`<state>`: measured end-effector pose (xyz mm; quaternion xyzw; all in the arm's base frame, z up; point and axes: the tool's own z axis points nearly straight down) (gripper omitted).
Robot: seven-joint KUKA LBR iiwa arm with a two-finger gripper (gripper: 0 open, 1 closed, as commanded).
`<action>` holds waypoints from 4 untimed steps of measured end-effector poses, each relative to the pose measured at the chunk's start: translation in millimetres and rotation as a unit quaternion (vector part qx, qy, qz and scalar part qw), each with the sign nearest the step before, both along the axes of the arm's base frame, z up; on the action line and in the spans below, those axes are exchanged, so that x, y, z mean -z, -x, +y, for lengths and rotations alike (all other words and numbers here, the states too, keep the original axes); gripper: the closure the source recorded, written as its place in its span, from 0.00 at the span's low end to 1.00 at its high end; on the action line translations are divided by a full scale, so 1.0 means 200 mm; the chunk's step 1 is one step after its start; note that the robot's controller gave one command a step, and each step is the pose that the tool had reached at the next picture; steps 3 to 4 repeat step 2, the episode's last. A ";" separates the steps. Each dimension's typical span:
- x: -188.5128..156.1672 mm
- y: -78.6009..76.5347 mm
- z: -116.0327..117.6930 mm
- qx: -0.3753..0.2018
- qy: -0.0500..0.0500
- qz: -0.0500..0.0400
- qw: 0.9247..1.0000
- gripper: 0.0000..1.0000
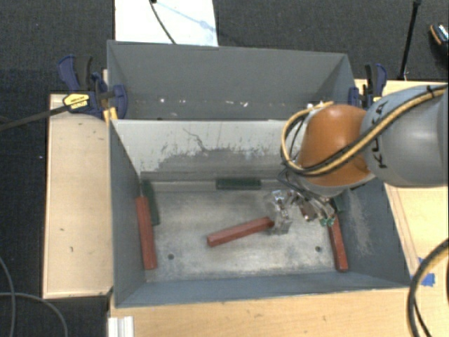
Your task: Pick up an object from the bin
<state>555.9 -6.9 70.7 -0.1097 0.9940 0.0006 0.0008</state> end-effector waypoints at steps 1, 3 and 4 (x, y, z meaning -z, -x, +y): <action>-0.57 0.04 0.11 -0.003 0.000 -0.004 1.000 1.00; -0.79 0.13 0.04 0.004 0.001 -0.003 1.000 1.00; -0.79 0.13 0.04 0.004 0.001 -0.003 1.000 1.00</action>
Offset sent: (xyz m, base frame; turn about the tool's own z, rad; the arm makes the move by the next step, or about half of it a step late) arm -0.0100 0.0215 0.1096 -0.0034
